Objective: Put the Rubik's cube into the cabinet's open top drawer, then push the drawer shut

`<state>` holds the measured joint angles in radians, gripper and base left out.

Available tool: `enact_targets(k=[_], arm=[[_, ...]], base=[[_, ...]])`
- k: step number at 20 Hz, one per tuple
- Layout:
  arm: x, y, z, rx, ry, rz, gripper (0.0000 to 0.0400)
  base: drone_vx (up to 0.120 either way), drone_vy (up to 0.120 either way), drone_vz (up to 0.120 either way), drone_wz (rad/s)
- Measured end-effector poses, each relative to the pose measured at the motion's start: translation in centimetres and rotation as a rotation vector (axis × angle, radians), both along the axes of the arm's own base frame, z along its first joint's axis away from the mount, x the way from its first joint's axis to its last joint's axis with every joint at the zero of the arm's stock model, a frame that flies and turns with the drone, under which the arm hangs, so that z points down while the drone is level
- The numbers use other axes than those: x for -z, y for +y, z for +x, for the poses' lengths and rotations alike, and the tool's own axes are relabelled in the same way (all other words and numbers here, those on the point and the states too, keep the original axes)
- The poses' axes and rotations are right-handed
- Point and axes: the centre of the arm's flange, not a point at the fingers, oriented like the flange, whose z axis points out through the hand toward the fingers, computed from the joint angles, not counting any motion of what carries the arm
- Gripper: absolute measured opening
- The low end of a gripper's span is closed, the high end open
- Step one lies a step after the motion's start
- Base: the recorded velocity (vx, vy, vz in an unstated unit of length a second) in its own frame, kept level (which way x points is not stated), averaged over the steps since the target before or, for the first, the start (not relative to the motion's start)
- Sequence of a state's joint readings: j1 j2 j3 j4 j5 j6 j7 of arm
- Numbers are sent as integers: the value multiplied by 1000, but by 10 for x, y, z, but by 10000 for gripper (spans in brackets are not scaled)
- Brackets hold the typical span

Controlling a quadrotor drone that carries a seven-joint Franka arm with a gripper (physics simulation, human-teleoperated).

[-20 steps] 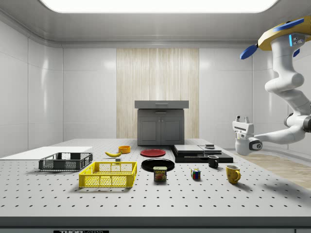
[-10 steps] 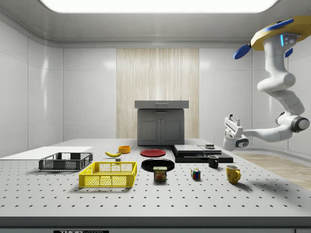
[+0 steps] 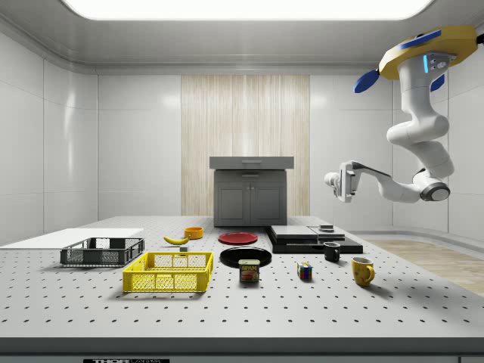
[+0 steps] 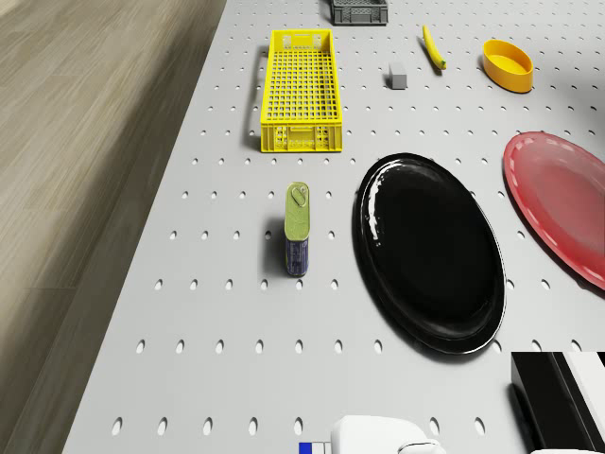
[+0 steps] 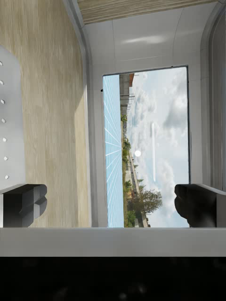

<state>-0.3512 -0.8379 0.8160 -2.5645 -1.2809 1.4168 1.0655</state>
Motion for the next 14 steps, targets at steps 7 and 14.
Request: enact_targets(k=[7,14], arm=[[58,-55,2,29,3,-833,400],[66,-82,2,35,7,-1117,400]], base=[[120,0,-114,0],[120,0,-120,0]])
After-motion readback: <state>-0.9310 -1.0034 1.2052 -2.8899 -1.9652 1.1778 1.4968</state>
